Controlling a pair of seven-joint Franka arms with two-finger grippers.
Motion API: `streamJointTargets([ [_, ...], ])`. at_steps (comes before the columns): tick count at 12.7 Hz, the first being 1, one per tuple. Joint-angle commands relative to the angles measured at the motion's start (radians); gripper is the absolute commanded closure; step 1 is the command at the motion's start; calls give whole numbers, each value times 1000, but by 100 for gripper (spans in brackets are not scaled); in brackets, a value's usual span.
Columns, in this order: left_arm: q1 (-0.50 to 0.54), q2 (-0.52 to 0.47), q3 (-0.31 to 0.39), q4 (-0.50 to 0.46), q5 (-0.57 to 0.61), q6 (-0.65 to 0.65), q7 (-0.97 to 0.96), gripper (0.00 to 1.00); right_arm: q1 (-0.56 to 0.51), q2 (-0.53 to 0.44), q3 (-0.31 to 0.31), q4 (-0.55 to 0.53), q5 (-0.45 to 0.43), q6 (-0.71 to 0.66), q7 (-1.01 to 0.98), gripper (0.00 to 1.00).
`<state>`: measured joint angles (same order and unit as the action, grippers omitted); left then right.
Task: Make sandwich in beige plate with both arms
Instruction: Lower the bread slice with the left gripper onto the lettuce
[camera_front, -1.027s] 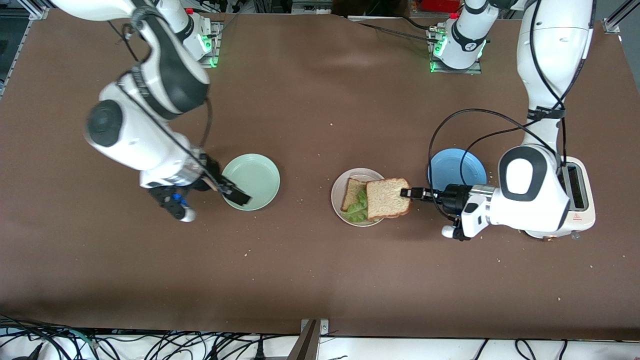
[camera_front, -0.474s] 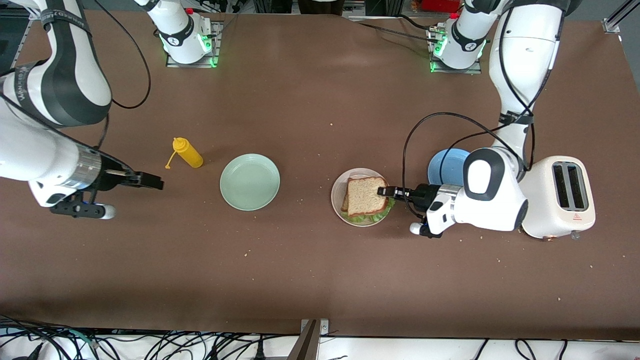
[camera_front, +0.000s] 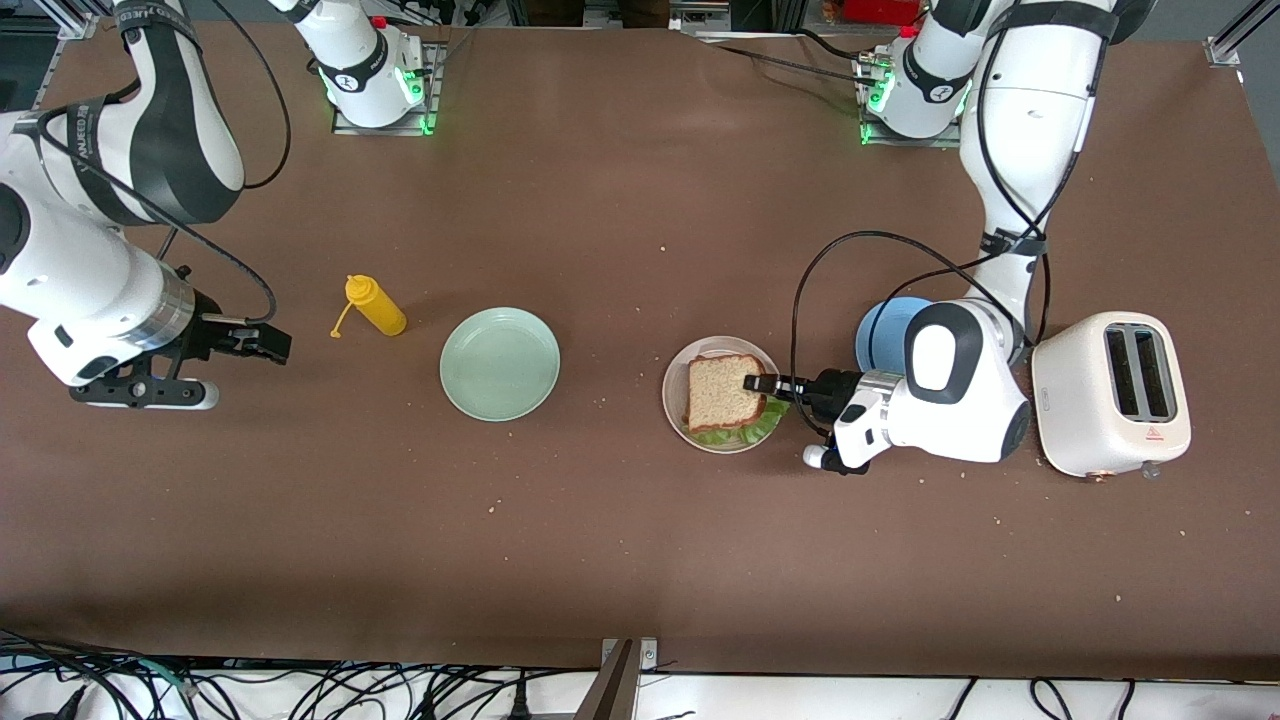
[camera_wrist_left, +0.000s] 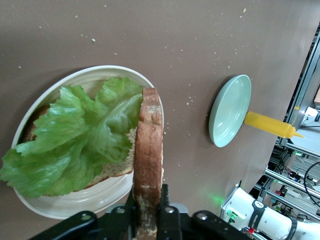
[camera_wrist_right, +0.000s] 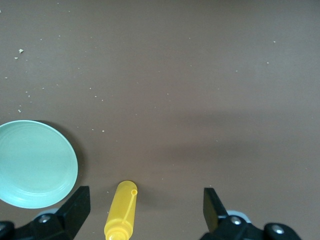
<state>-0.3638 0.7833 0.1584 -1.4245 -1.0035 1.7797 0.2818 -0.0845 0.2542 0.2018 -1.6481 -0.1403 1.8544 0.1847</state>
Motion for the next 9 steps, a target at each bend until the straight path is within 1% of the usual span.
streamJointTargets([
  [1,-17,8,16,-10,-33,20,-13,0,-3,-36,-44,-33,-5,28,-8,0],
  [3,-3,8,24,-20,-24,29,-18,0,-15,-20,-59,7,-1,20,-16,0],
  [5,6,1,52,-22,2,29,-18,0,-27,-18,-59,56,-1,-48,-16,0],
  [7,14,-9,87,-19,58,27,-47,0,-26,-16,-59,73,-1,-66,-8,0],
  [8,14,-16,127,-14,106,26,-76,0,-26,-13,-58,71,-1,-66,2,0],
  [9,14,-34,160,-11,188,23,-101,0,-24,-4,-58,71,-1,-64,18,0],
])
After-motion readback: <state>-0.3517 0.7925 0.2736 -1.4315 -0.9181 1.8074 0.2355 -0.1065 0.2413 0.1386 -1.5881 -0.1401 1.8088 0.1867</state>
